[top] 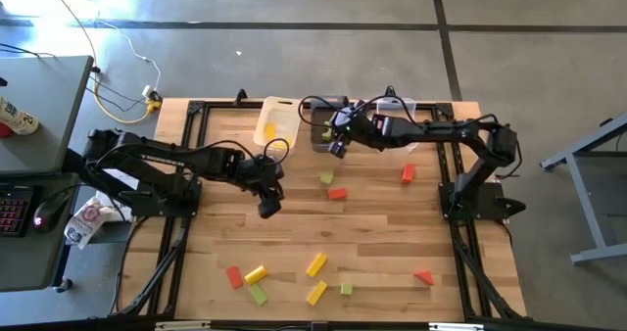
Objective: Sort & place blocks by color
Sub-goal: Put the green block into the black bin
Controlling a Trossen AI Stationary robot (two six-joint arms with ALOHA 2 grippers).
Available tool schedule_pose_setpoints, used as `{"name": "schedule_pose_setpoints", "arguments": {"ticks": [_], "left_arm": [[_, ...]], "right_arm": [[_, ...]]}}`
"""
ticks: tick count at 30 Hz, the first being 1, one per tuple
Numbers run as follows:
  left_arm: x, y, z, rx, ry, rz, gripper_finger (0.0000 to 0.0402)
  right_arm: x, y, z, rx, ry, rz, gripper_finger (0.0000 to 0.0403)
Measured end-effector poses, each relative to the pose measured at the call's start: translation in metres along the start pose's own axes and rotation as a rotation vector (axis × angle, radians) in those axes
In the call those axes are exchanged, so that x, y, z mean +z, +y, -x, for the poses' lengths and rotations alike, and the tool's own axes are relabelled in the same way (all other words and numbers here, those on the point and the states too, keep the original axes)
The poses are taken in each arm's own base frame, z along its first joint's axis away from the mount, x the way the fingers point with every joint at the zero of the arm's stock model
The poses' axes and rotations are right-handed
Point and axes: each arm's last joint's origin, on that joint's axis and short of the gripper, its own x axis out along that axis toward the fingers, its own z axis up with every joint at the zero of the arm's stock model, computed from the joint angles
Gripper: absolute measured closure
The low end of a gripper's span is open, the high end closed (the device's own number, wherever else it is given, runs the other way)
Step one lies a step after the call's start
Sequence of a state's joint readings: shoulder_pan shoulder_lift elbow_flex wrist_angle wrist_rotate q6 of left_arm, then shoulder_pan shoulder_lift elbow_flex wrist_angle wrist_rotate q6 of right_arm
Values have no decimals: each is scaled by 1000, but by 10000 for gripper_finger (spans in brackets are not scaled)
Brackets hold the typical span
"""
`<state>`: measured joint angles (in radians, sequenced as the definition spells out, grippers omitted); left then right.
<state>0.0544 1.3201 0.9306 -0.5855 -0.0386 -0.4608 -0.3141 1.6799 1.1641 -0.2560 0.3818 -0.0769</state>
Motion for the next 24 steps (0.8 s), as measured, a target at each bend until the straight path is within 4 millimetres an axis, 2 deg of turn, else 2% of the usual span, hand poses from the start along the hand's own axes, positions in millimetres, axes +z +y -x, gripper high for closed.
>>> {"name": "schedule_pose_setpoints", "arguments": {"ticks": [14,24], "left_arm": [[-25,-24,3,7,112,38,229],[-46,-43,8,41,157,102,229]], "right_arm": [[-15,1,-30,11,90,-5,302],[-19,2,-36,47,108,-35,302]]}}
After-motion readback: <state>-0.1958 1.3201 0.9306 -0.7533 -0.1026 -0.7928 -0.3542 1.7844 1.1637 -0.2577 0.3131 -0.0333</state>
